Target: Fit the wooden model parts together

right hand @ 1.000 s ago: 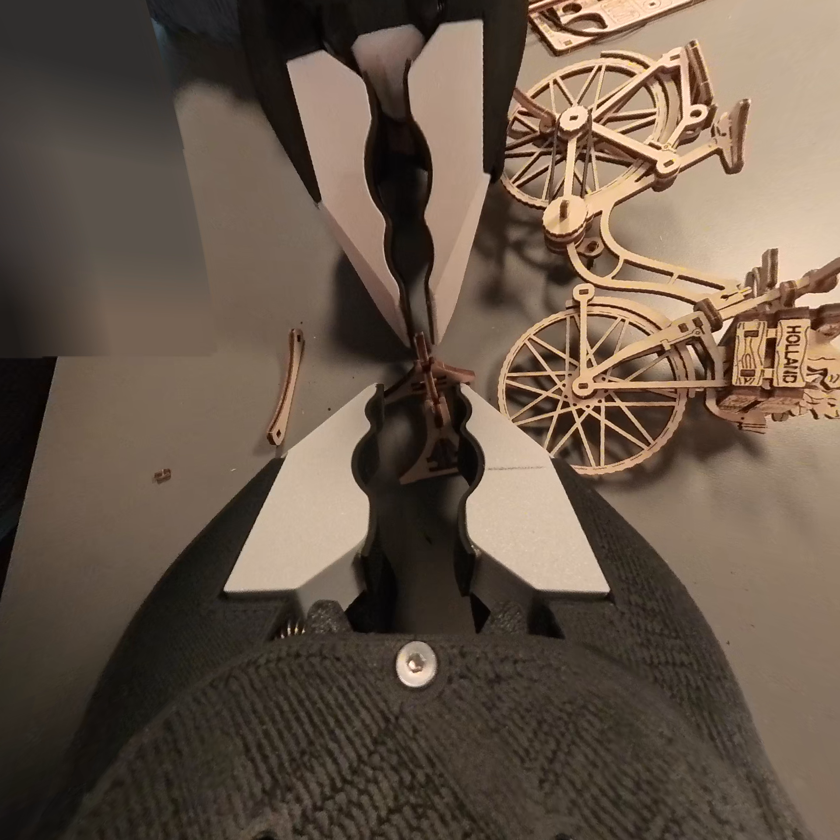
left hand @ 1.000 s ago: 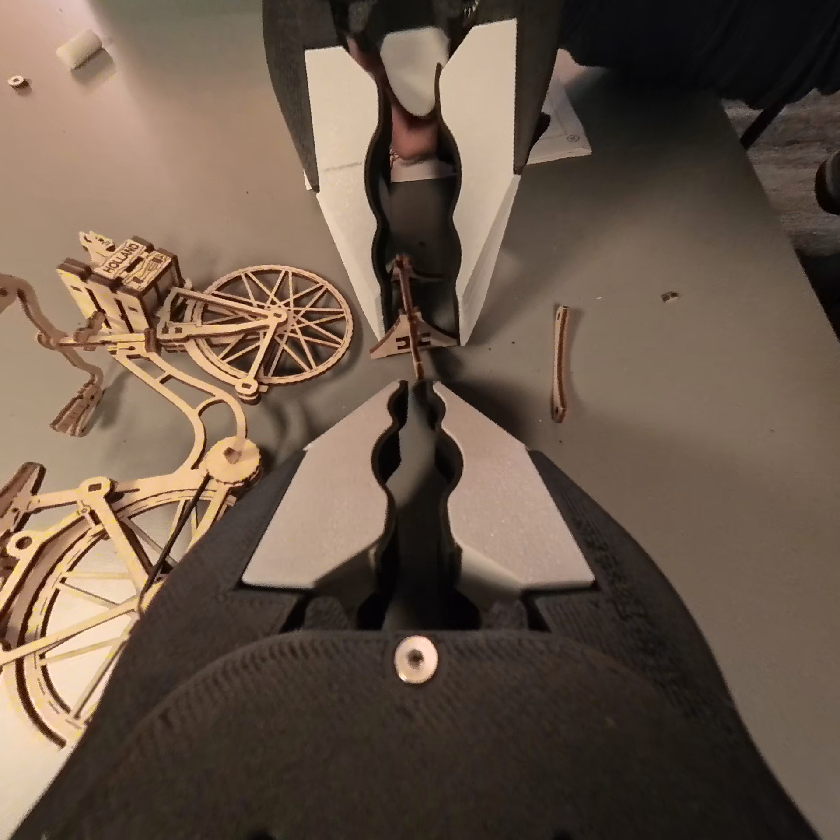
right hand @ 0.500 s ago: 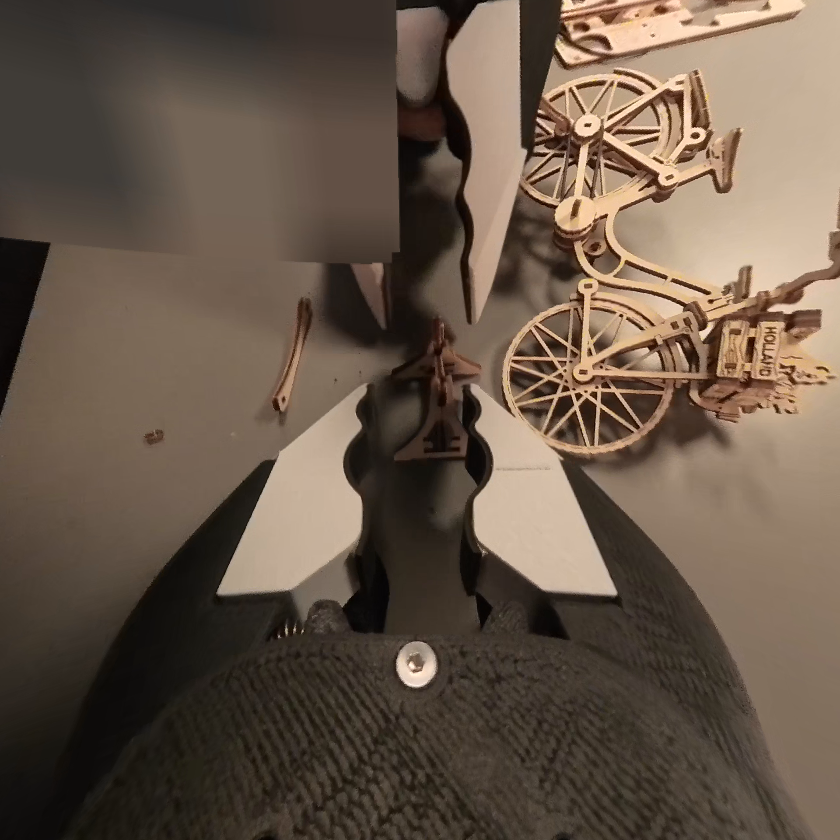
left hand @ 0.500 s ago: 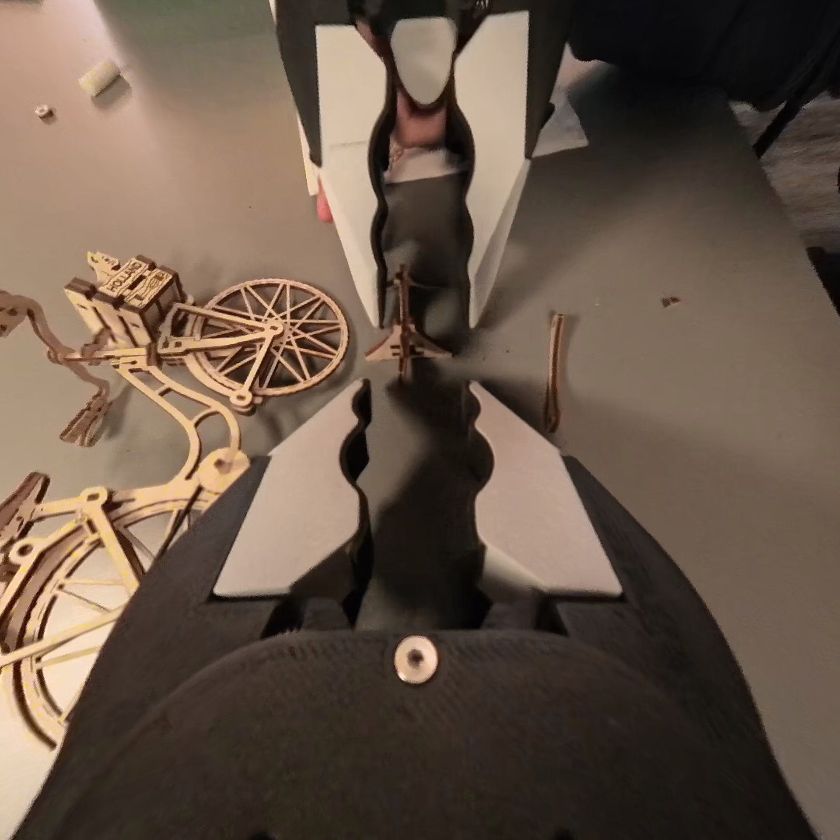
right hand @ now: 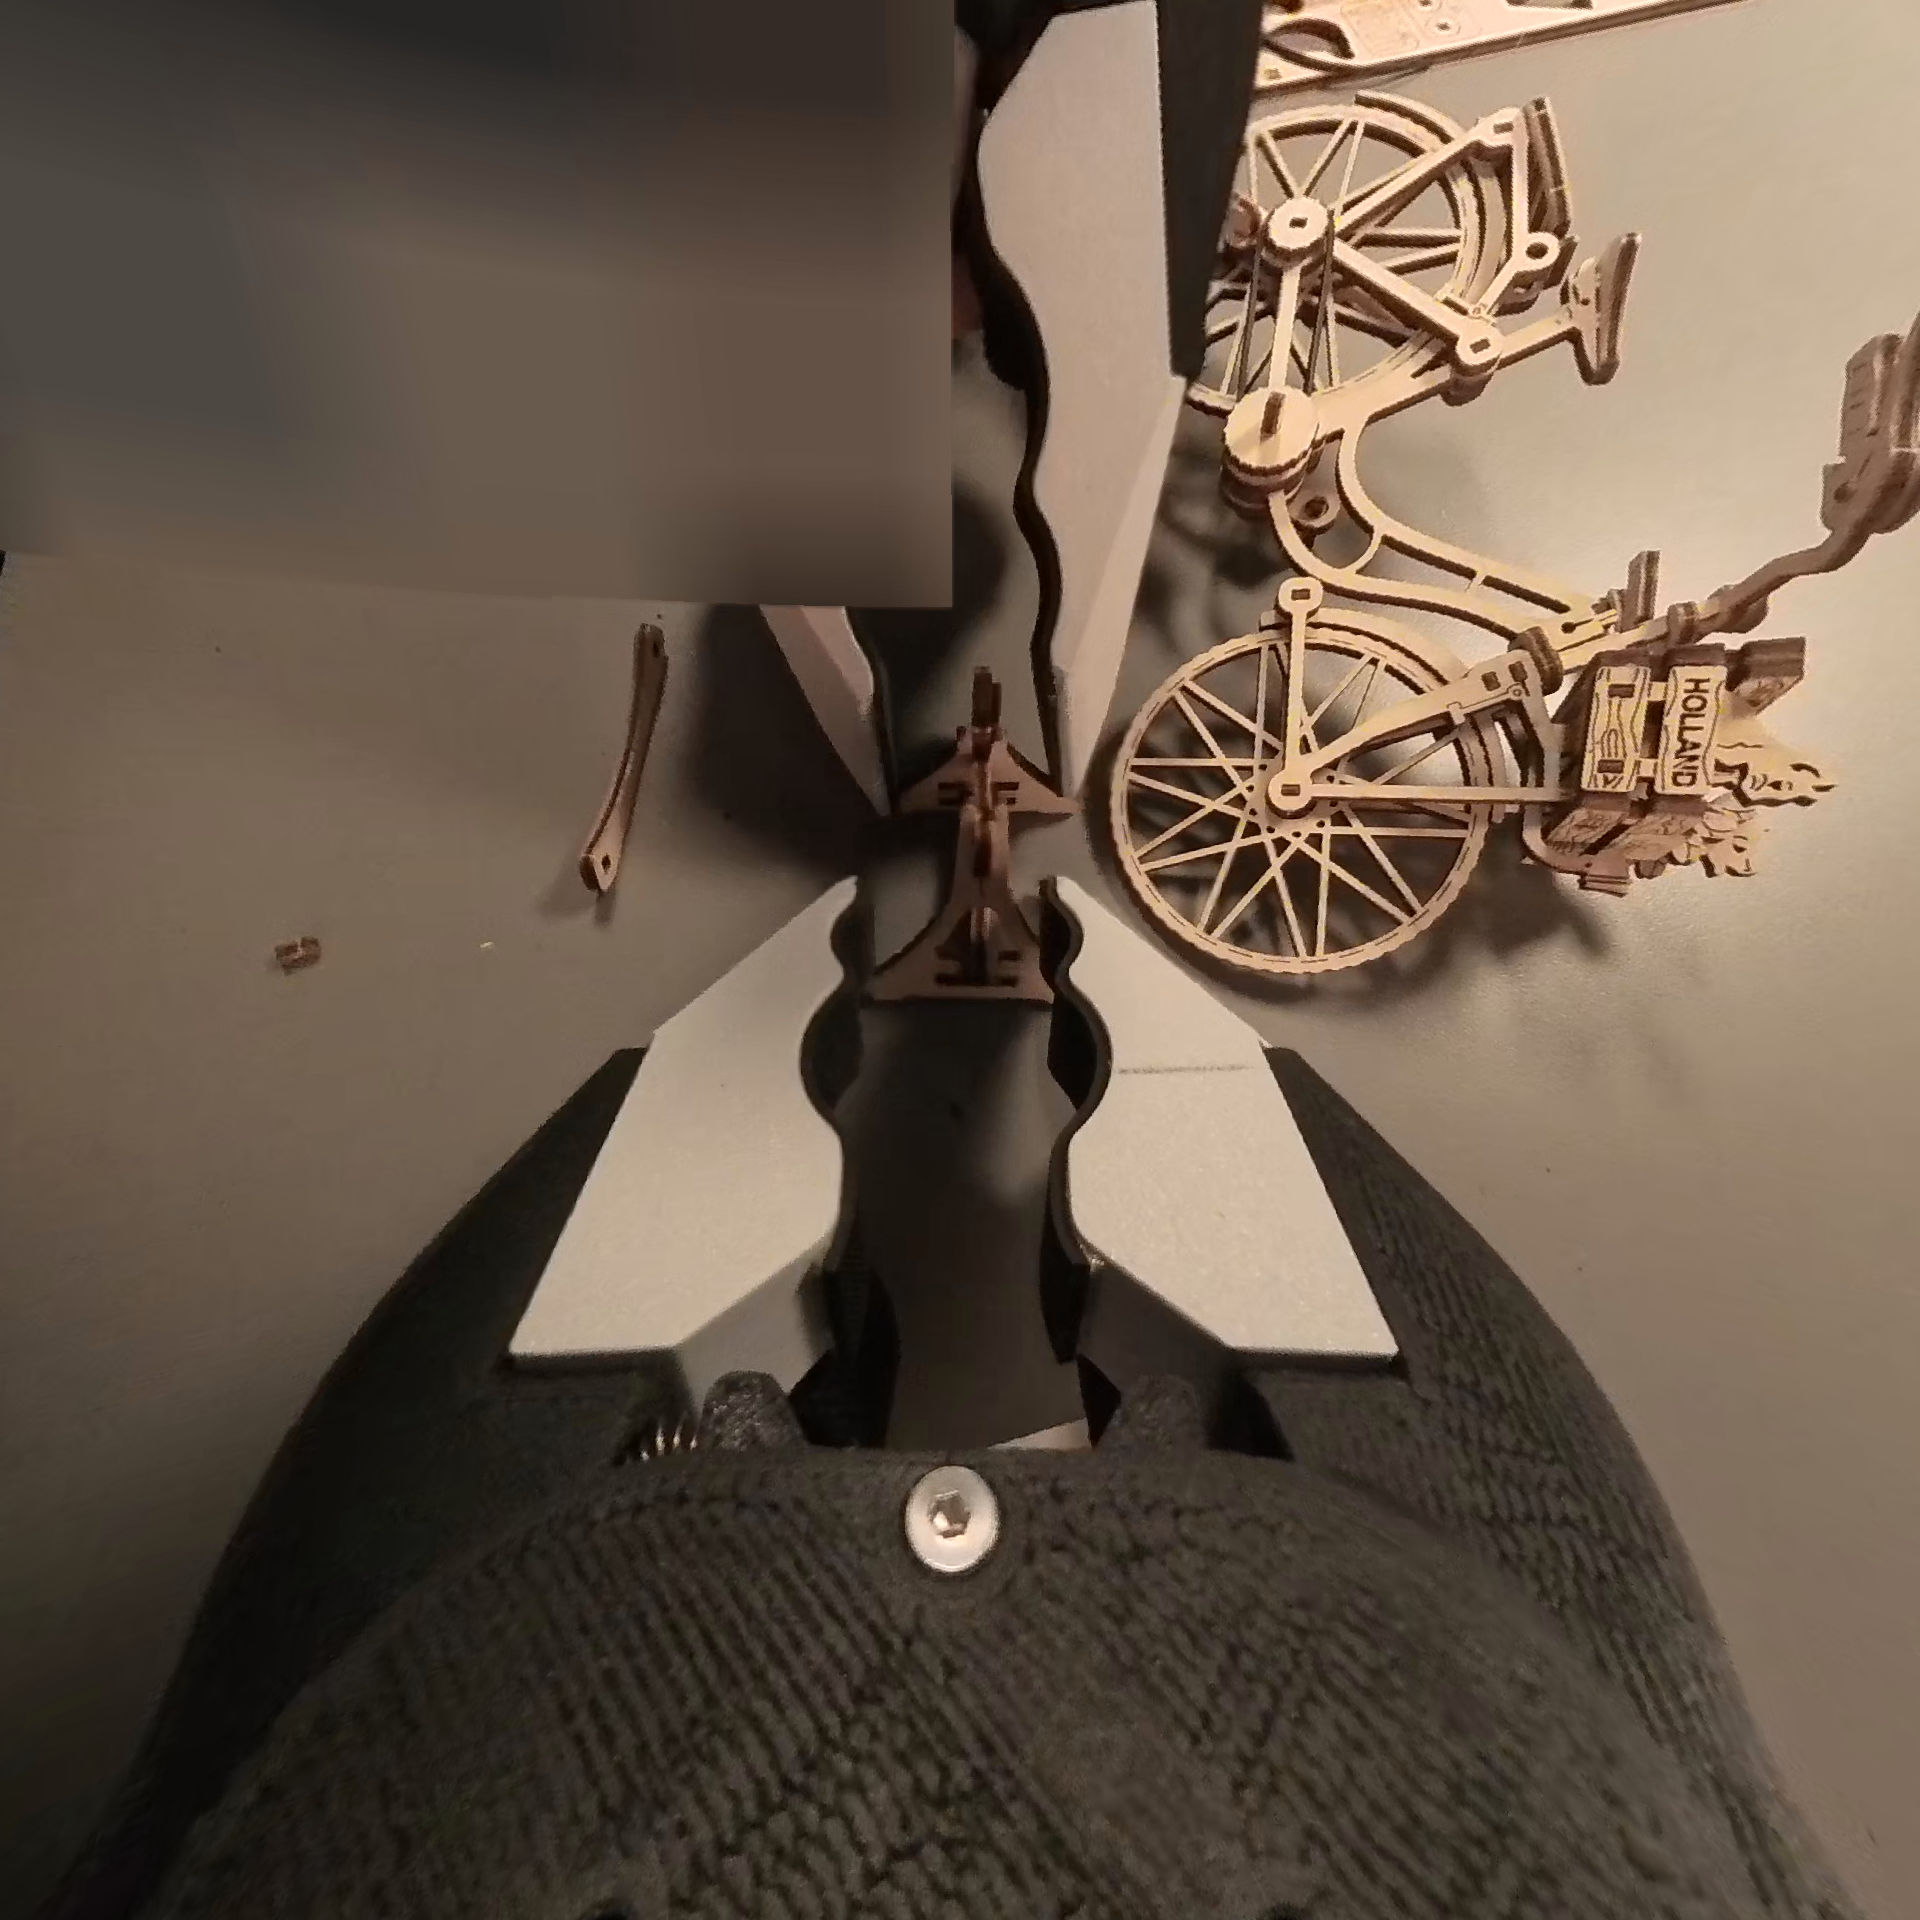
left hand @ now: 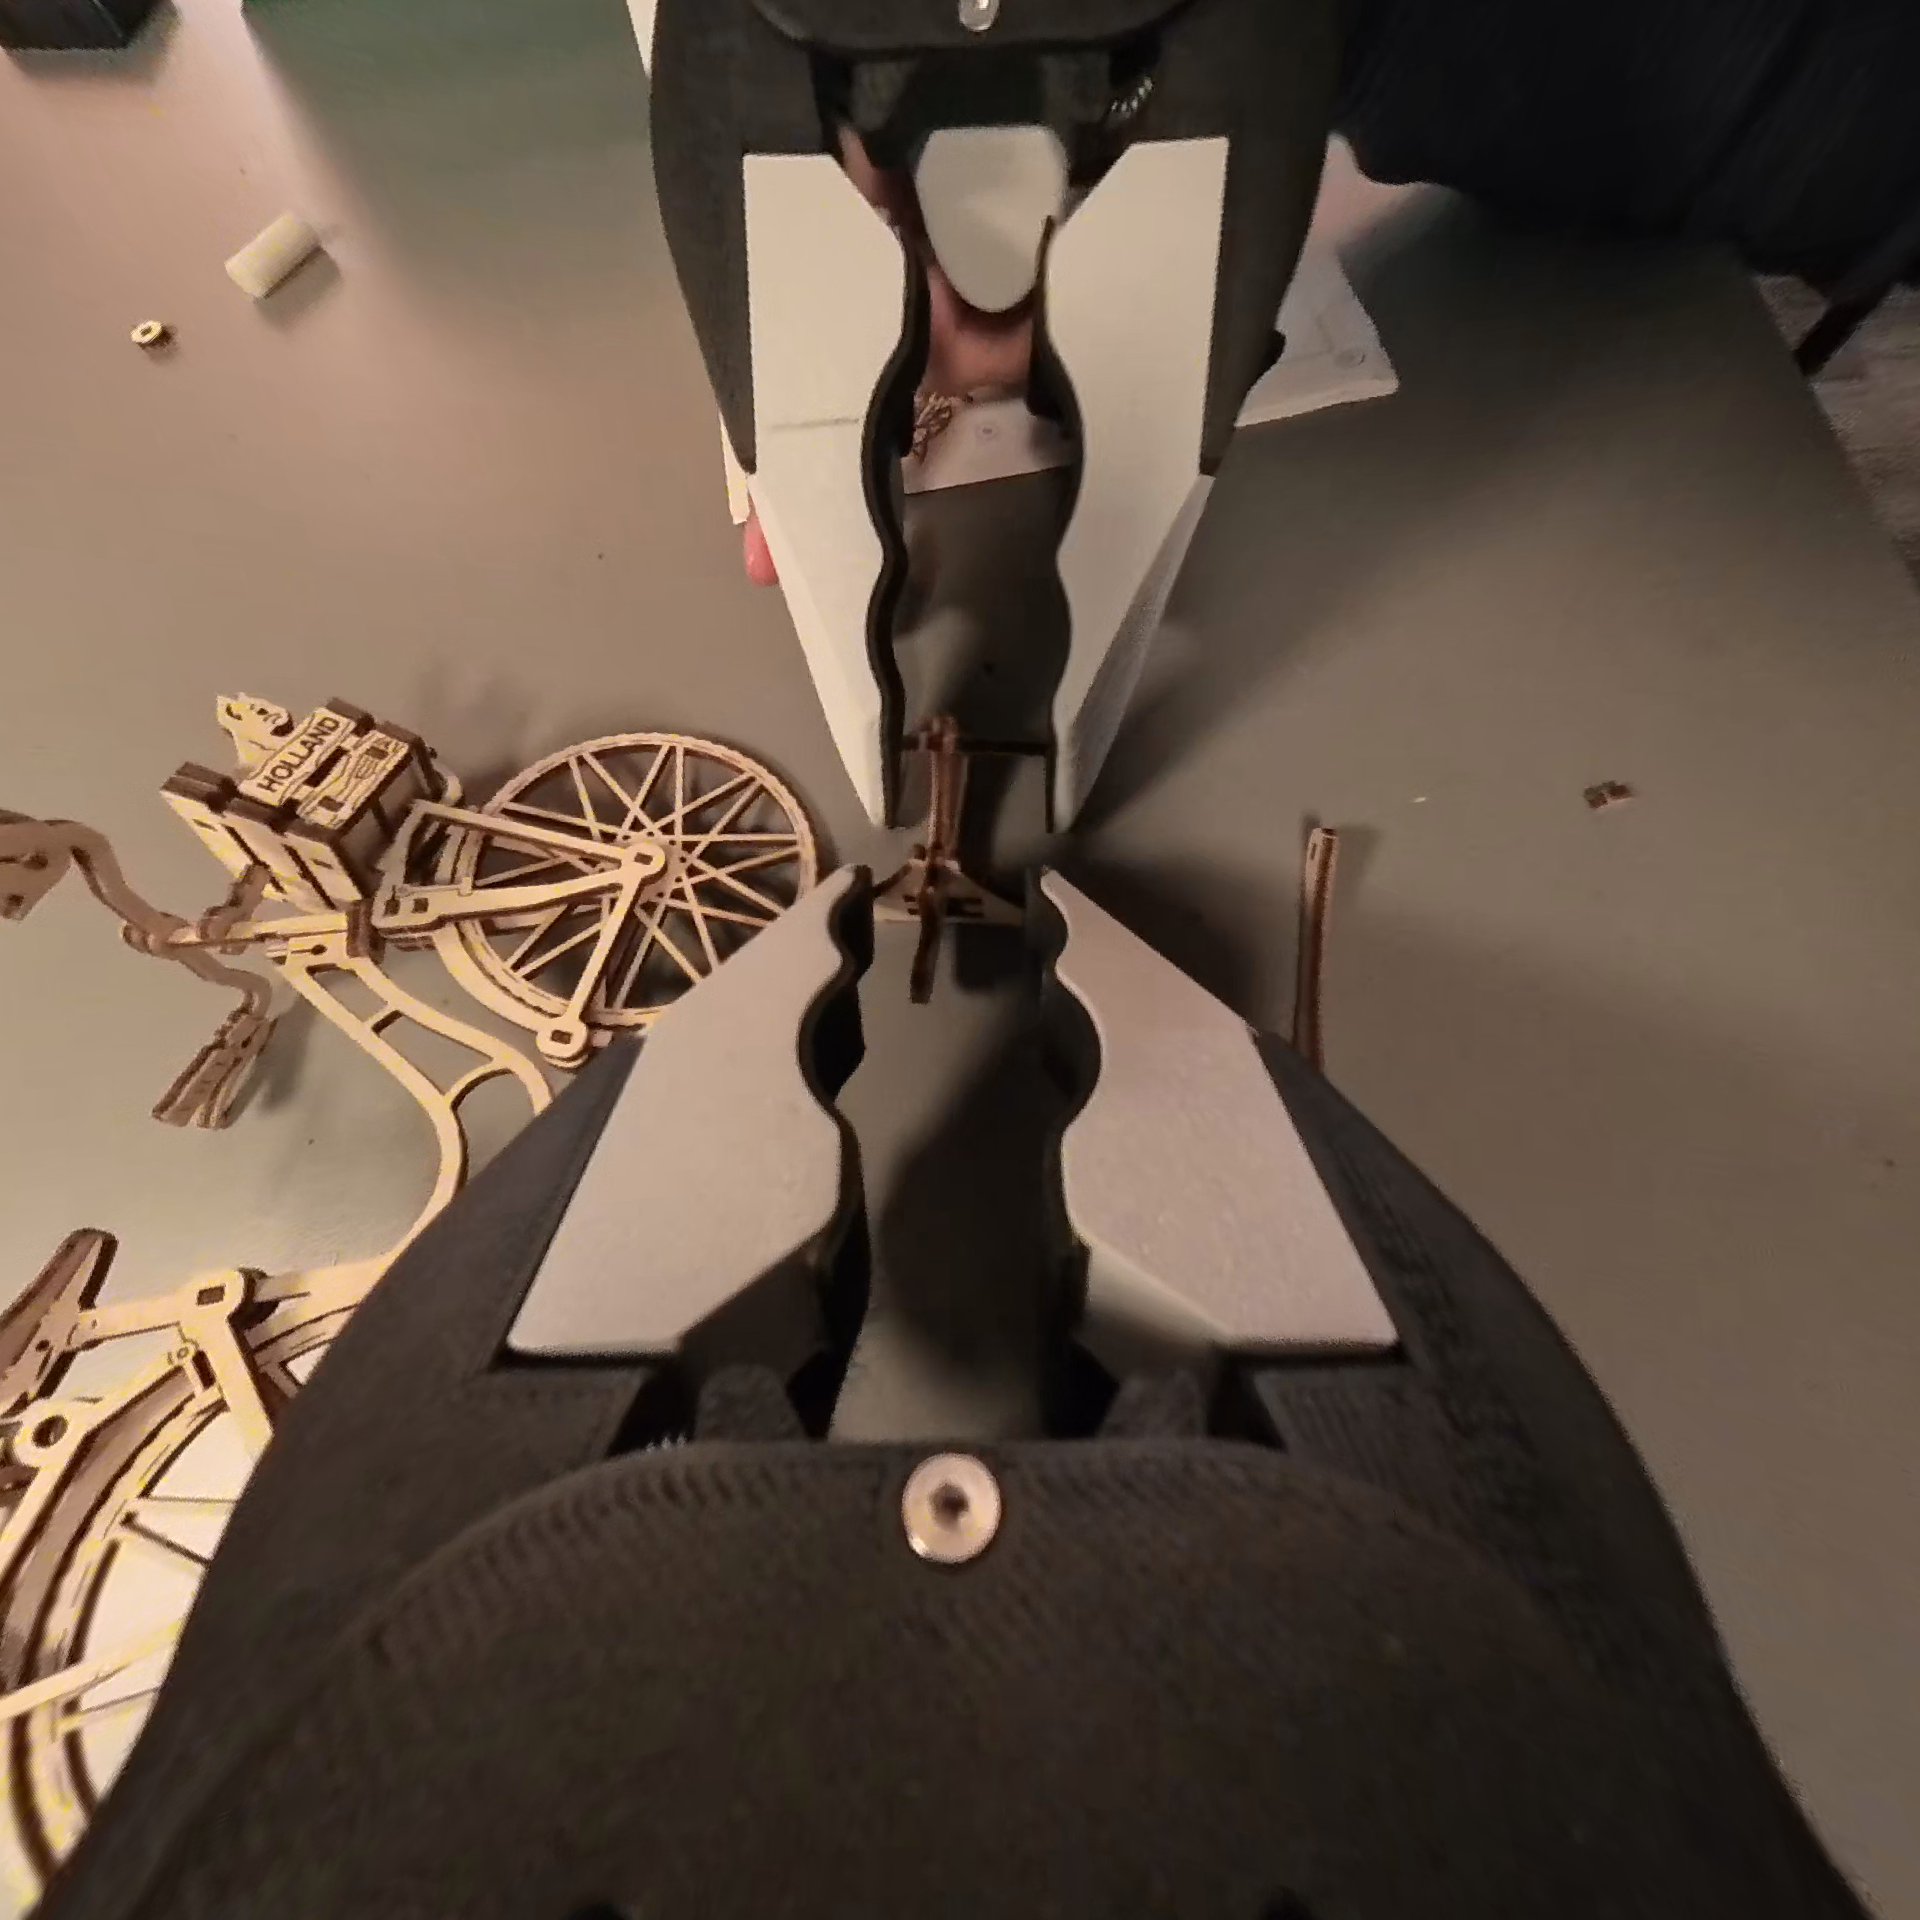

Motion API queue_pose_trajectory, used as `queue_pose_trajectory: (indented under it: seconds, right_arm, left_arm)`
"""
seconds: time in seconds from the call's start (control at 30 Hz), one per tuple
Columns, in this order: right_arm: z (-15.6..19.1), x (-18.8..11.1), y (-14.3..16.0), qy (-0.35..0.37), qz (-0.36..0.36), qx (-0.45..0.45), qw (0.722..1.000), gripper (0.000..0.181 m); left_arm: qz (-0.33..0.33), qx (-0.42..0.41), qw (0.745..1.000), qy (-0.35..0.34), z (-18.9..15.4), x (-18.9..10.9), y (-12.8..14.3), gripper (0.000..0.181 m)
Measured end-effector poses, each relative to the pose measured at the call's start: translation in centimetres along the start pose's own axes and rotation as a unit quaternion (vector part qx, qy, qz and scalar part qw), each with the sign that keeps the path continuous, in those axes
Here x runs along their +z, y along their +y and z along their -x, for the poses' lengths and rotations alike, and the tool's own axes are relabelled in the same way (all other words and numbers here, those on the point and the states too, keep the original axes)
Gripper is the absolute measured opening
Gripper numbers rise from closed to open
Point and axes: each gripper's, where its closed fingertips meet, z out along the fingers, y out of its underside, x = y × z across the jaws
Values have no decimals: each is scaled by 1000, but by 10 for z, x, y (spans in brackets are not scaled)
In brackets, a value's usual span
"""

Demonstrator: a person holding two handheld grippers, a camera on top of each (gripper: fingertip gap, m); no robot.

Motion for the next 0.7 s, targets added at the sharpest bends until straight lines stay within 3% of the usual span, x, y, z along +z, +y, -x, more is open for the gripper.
queue_pose_trajectory:
  seconds: [0.3, 0.43, 0.57, 0.7]
  right_arm:
    - [0, 1, 0, -1, -1, 3, 1000, 25]
    - [-1, 0, 1, -1, -1, 7, 1000, 24]
    - [-1, 0, 1, -1, -1, 7, 1000, 24]
    - [-1, 0, -4, 2, -12, 5, 1000, 28]
  left_arm:
    - [15, 27, 1000, -5, 0, -6, 3, 28]
    - [30, 46, 998, -35, 9, -11, 7, 10]
    - [29, 34, 999, -19, 5, -9, 8, 36]
    - [22, 19, 1000, 8, 0, -8, 7, 43]
